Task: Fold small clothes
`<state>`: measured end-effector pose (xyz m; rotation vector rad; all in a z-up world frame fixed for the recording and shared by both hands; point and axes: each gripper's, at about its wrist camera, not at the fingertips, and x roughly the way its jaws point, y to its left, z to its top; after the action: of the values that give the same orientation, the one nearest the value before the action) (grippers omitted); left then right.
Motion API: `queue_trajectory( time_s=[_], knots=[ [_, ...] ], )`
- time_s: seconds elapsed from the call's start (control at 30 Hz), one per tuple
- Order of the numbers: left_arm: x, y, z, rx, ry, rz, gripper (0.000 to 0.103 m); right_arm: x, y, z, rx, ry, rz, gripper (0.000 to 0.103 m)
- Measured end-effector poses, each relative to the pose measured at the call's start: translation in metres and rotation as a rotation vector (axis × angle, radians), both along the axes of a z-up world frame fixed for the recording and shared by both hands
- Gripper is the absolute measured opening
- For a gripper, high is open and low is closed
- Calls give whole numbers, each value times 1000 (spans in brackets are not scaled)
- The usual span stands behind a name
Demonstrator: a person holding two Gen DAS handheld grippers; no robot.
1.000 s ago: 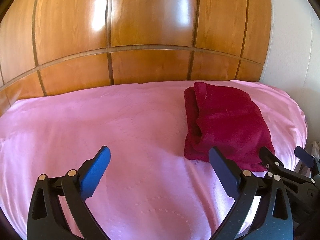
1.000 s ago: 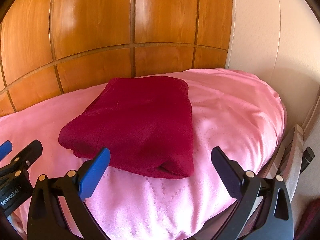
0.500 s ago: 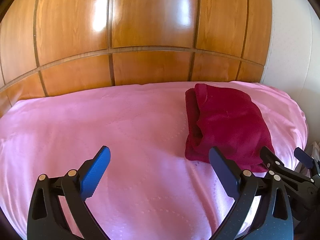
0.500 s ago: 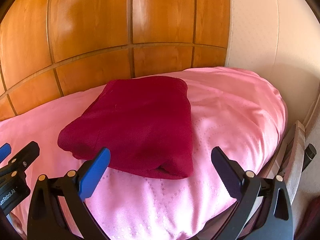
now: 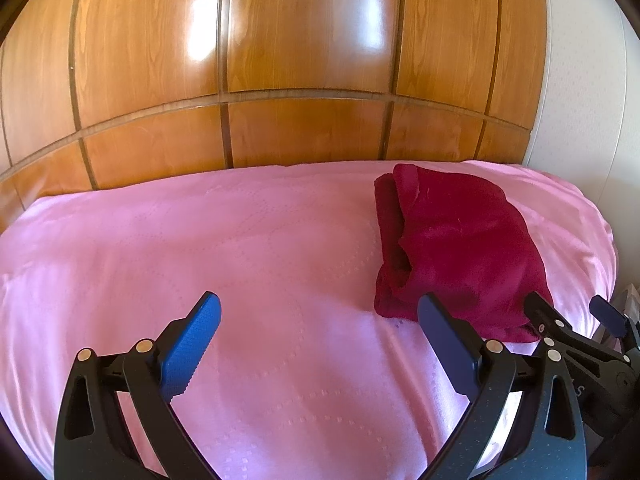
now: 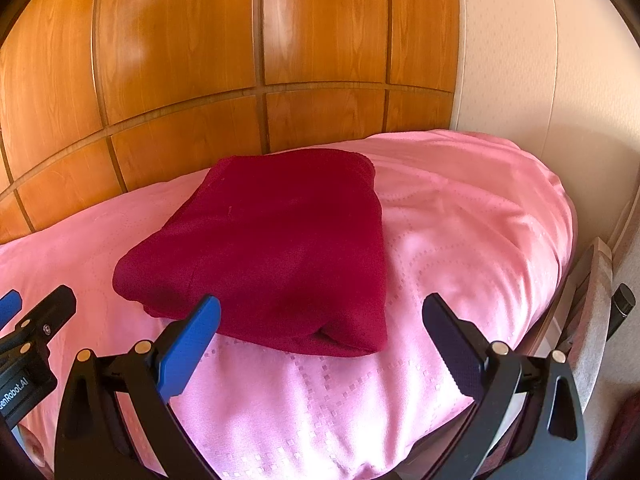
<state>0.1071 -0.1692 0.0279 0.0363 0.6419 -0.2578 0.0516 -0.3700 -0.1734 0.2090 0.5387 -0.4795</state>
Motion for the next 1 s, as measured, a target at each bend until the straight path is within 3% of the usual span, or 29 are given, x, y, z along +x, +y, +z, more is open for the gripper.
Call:
queue_trajectory(
  time_s=[1.0],
  knots=[
    [2,3,-5,-5,1,4,98,2,1,-5,18,-4,18,101]
  ],
)
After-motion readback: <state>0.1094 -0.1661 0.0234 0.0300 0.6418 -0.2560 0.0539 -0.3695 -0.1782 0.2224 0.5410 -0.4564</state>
